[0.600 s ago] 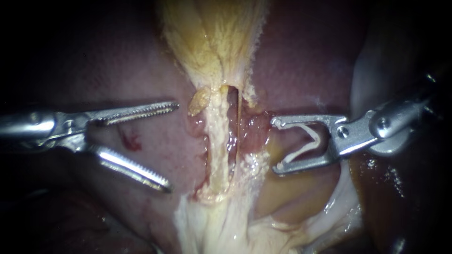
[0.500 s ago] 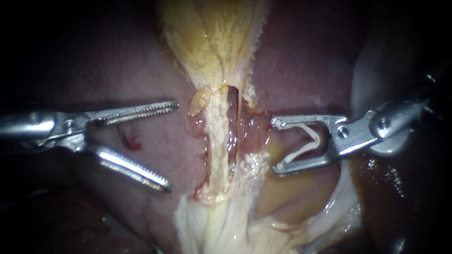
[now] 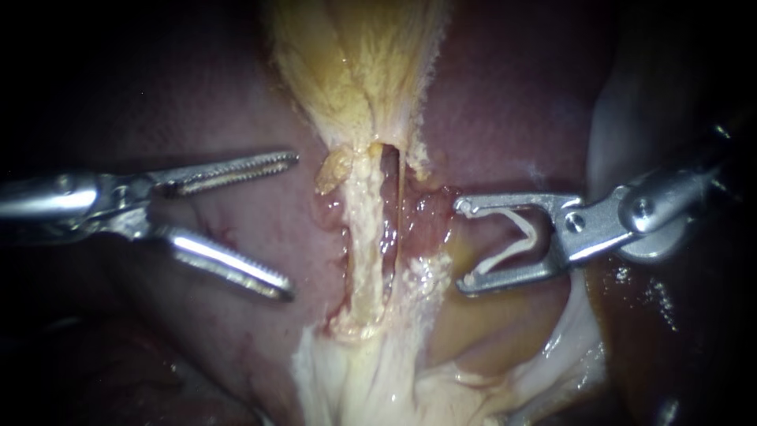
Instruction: Grabbing gallbladder
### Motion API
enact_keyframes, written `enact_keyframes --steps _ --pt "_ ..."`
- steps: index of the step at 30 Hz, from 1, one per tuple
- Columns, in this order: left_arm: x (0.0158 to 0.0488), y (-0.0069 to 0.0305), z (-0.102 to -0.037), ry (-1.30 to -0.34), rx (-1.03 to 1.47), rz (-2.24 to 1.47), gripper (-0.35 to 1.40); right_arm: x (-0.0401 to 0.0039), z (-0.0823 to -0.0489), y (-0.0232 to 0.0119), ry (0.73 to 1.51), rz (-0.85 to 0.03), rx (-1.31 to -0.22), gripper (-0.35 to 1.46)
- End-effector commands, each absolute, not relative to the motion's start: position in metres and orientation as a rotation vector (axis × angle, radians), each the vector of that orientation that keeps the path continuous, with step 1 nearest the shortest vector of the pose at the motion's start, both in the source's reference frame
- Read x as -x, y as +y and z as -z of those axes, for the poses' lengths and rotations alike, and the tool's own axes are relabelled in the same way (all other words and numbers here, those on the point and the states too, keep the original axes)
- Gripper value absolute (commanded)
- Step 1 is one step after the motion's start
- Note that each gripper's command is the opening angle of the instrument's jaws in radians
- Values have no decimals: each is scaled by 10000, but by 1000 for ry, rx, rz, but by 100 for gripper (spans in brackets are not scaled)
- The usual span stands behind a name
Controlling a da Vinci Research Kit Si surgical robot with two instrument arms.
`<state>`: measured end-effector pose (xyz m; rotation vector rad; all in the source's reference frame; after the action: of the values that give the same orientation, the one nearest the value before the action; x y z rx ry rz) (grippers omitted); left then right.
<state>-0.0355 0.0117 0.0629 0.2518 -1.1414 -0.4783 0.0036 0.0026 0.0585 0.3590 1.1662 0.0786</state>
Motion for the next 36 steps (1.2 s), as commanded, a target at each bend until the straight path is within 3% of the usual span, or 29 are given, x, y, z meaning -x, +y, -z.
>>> enact_keyframes --steps 1,12,26,29,36 --pt "357 120 -632 -1138 -254 492 101 -37 -585 26 1166 -79 -359 50" --pt "373 140 -650 -1123 -251 559 93 -37 -585 26 1166 -79 -359 50" --pt "368 153 -665 -1077 -268 694 62 -37 -585 26 1166 -79 -359 50" --pt "367 153 -664 -1068 -277 719 47 -37 -585 26 1166 -79 -359 50" --pt "361 152 -664 -1044 -292 745 -33 -37 -585 26 1166 -79 -359 50"
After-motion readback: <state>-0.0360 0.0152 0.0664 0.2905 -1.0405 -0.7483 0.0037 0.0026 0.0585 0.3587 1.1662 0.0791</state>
